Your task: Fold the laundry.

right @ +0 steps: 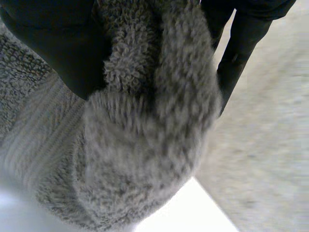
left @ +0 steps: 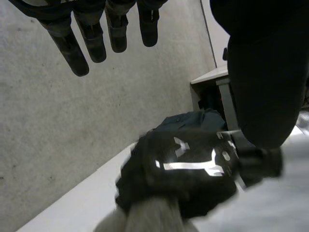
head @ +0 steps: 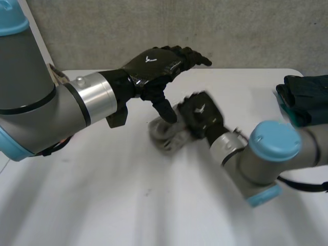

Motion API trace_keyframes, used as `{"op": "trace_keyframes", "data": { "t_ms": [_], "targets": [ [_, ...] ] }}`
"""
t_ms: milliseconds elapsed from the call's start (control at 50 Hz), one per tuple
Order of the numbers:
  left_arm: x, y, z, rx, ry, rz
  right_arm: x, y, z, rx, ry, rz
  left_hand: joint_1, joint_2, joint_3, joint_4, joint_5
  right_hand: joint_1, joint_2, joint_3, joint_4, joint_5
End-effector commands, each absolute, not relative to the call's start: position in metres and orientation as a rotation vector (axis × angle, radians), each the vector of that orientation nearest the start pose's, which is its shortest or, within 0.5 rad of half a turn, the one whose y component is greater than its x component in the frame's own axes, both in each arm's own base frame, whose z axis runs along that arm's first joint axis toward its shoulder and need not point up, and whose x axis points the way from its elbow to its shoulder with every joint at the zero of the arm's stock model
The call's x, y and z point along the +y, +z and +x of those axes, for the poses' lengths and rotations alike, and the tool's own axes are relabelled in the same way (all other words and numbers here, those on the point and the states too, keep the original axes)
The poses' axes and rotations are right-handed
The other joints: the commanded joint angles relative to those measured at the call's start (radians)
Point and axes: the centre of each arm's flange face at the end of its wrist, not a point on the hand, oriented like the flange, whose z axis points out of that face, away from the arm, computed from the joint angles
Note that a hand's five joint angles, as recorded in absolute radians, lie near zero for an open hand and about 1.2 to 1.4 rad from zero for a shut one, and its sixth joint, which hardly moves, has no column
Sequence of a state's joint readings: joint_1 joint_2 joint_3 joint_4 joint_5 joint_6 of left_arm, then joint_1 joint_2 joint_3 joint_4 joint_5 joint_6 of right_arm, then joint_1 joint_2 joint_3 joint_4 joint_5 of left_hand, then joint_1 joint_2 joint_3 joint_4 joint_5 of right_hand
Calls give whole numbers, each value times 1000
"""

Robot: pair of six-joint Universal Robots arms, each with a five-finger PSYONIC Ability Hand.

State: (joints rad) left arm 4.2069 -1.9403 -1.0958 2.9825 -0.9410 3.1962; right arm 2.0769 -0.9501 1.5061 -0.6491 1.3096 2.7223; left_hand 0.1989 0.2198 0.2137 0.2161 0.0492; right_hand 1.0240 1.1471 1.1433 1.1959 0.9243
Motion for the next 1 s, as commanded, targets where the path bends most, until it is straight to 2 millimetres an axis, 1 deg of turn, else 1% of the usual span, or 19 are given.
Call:
{"op": "trace_keyframes", "data": {
  "t_ms": [20, 40, 100, 180, 200, 240, 260, 320, 340, 400, 420, 480, 500, 580, 660, 780, 820, 940, 1000],
  "targets": [
    [-236, 329, -343, -1502, 1561, -1016, -350, 217, 306, 1544, -2375, -989, 23, 3, 9, 6, -1, 372, 249, 253, 200, 297],
    [-236, 330, -343, -1499, 1567, -1015, -367, 233, 296, 1523, -2445, -938, 23, 3, 9, 6, -1, 372, 249, 253, 200, 297],
    [-235, 337, -345, -1476, 1579, -1014, -392, 257, 277, 1487, -2536, -856, 23, 3, 9, 6, -1, 372, 249, 253, 200, 297],
    [-230, 341, -350, -1456, 1566, -1010, -432, 293, 231, 1434, -2652, -682, 23, 3, 9, 6, -1, 372, 249, 253, 200, 297],
    [-228, 342, -350, -1451, 1565, -1010, -446, 306, 210, 1413, -2696, -622, 23, 3, 9, 6, -1, 372, 249, 253, 200, 297],
    [-226, 342, -351, -1447, 1562, -1011, -458, 315, 191, 1398, -2729, -572, 26, 5, 12, 9, 2, 372, 249, 253, 200, 297],
    [-226, 342, -351, -1446, 1561, -1012, -471, 320, 171, 1394, -2756, -531, 26, 5, 12, 9, 2, 372, 249, 253, 200, 297],
    [-223, 342, -353, -1441, 1552, -1016, -490, 319, 139, 1397, -2787, -507, 26, 5, 12, 9, 2, 372, 249, 253, 200, 297],
    [-221, 341, -354, -1439, 1549, -1020, -501, 316, 121, 1405, -2790, -521, 26, 5, 12, 9, 2, 372, 249, 253, 200, 297],
    [-216, 339, -358, -1433, 1532, -1029, -520, 291, 94, 1447, -2747, -581, 26, 5, 12, 9, 2, 372, 249, 253, 200, 297],
    [-215, 338, -359, -1433, 1526, -1031, -531, 269, 81, 1480, -2697, -625, 26, 5, 12, 9, 2, 372, 249, 253, 200, 297],
    [-211, 335, -361, -1435, 1511, -1038, -543, 234, 61, 1539, -2630, -673, 26, 5, 12, 9, 2, 372, 249, 253, 200, 297],
    [-211, 333, -361, -1441, 1504, -1037, -549, 211, 47, 1584, -2598, -693, 26, 5, 12, 9, 2, 372, 249, 253, 200, 297],
    [-210, 329, -361, -1449, 1494, -1042, -556, 161, 3, 1710, -2561, -636, 26, 5, 12, 9, 2, 372, 249, 253, 200, 297],
    [-210, 326, -361, -1457, 1486, -1042, -552, 122, -20, 1801, -2502, -609, 29, 8, 14, 12, 4, 372, 249, 253, 200, 297],
    [-211, 322, -362, -1469, 1474, -1042, -543, 108, -44, 1851, -2478, -634, 32, 11, 17, 15, 7, 372, 249, 253, 200, 297],
    [-211, 321, -362, -1470, 1473, -1043, -540, 114, -53, 1852, -2508, -650, 32, 11, 17, 15, 7, 372, 249, 253, 200, 297],
    [-210, 318, -362, -1479, 1462, -1045, -533, 130, -48, 1846, -2519, -669, 32, 11, 17, 15, 7, 372, 249, 253, 200, 297],
    [-210, 318, -362, -1478, 1461, -1046, -527, 139, -46, 1876, -2504, -635, 32, 11, 17, 15, 7, -355, -478, -474, -527, -430]
  ]
}}
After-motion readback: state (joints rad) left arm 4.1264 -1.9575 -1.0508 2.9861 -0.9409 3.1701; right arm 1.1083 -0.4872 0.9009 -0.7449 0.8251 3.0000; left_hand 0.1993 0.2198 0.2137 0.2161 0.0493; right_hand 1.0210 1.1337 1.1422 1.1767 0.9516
